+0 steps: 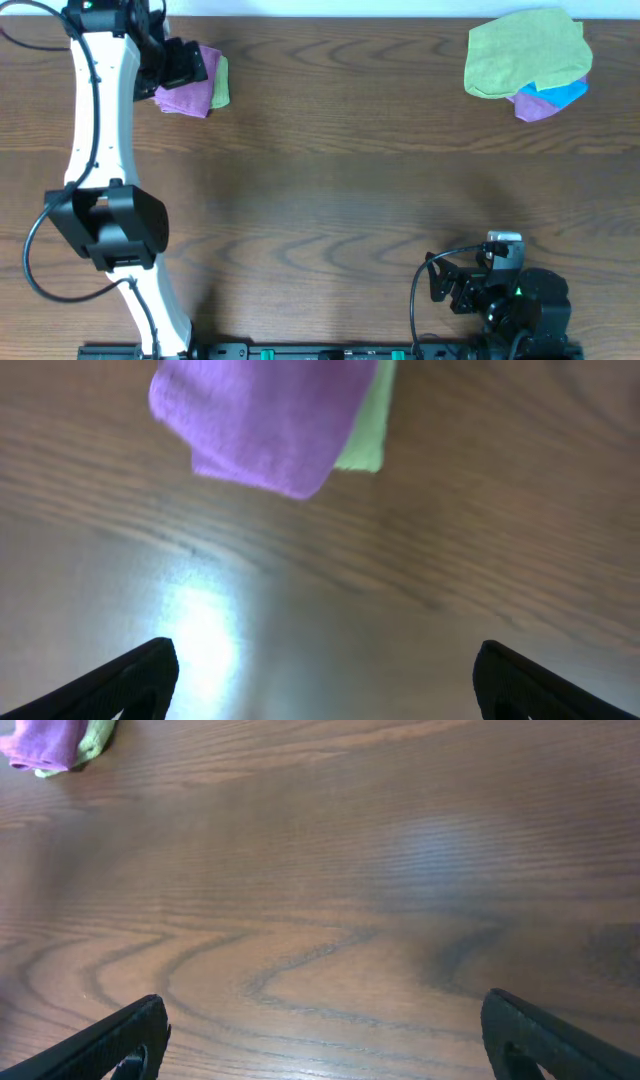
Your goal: Fold the cloth
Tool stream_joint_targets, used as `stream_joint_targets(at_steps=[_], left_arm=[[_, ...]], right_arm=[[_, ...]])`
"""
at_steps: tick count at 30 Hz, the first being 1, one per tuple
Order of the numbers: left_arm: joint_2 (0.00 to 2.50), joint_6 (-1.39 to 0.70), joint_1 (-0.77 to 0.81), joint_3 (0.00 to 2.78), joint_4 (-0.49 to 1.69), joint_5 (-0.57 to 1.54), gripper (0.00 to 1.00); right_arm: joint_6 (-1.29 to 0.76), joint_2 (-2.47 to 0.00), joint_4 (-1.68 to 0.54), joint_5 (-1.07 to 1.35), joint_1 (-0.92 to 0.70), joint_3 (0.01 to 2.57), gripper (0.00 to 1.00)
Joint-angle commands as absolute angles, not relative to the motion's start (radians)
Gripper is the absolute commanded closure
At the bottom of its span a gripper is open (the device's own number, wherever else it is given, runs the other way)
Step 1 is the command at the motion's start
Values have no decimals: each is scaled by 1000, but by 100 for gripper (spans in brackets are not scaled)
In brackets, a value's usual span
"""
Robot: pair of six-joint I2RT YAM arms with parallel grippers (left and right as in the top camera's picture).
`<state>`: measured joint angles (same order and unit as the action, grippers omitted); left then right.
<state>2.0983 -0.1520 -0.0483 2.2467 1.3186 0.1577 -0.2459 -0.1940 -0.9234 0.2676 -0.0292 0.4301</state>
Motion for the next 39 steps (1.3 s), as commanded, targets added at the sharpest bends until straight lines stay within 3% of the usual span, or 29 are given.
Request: stream_joint_targets(at_steps=[1,19,39], left_arm=[[2001,-134,-20,2219,1288,127,5],[1253,-134,1,1150,615,116,5],[427,-134,0,332,459,57,5]], right_arm=[[-257,-188,-925,258,-23,428,1],[-257,-188,-925,258,-23,428,1],[-257,-188,-925,258,-23,428,1]])
